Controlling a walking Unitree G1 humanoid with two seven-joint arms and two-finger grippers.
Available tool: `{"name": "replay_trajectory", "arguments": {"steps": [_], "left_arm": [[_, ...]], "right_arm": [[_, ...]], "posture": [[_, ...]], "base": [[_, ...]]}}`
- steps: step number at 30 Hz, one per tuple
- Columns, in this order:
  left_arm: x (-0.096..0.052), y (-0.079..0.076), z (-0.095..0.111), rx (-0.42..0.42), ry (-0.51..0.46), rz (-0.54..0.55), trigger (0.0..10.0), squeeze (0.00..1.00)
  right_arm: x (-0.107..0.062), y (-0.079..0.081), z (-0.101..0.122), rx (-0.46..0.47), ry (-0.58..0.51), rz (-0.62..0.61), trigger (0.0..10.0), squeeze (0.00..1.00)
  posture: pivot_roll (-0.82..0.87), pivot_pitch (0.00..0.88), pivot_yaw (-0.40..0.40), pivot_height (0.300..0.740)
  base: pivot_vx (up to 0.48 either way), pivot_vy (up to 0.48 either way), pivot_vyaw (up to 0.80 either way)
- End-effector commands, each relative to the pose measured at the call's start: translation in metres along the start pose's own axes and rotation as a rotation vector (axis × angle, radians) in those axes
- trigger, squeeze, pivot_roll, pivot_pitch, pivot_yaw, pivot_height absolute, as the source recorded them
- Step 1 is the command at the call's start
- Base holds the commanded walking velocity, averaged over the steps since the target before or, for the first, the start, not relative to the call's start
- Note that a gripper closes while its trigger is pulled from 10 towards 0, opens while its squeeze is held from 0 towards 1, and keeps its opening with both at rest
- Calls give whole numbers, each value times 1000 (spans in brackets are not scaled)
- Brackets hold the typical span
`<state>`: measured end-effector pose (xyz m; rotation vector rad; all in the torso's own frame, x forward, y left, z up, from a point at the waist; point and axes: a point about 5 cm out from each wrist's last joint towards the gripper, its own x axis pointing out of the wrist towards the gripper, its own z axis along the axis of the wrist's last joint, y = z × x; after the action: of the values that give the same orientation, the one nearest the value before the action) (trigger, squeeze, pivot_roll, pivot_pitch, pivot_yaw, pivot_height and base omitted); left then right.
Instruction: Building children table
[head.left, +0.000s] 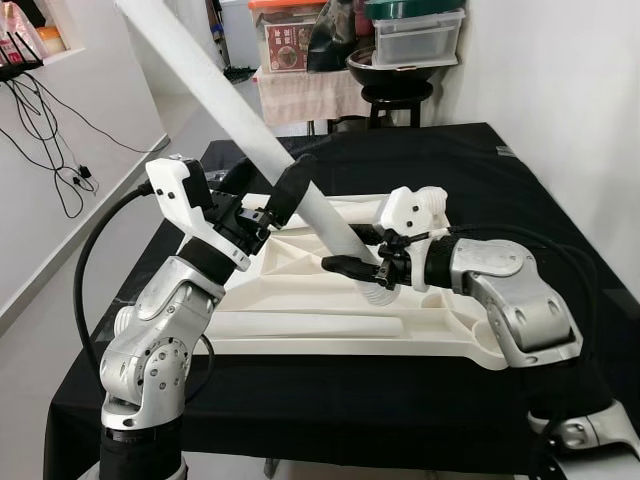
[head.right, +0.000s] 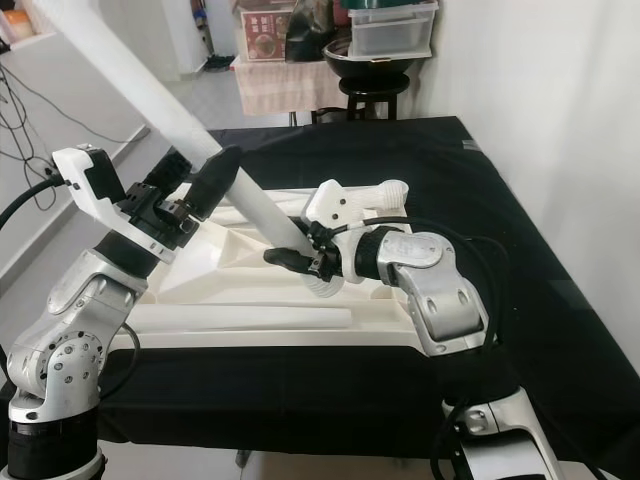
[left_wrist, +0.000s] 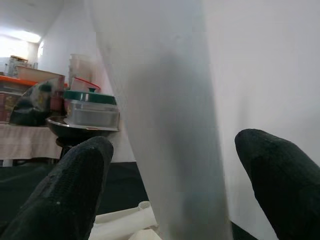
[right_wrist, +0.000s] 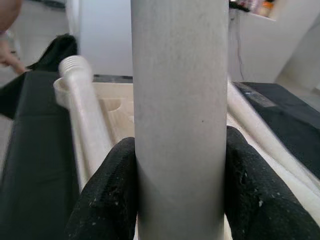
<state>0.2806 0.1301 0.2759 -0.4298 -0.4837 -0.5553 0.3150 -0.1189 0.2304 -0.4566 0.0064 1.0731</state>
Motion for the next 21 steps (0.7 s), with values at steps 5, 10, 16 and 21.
{"name": "replay_trajectory", "arguments": {"steps": [5, 10, 16, 21], "left_arm": [[4, 8, 17, 22, -73, 36, 10000, 0], [6, 4, 20, 17, -98, 7, 0, 0], [7, -5, 18, -21, -98, -64, 0, 0], [8, -11, 16, -55, -82, -105, 0, 0]], "right_arm": [[-3, 17, 0, -49, -8, 120, 10000, 0], [-3, 20, -1, -30, -23, 140, 10000, 0], [2, 16, -3, 12, -80, 69, 10000, 0], [4, 11, -3, 15, -101, 16, 10000, 0]], "posture": [[-91, 0, 69, 740], [-91, 0, 69, 740], [-92, 0, 70, 740], [-92, 0, 71, 740]], "base": [[0, 0, 0], [0, 0, 0], [0, 0, 0], [0, 0, 0]]}}
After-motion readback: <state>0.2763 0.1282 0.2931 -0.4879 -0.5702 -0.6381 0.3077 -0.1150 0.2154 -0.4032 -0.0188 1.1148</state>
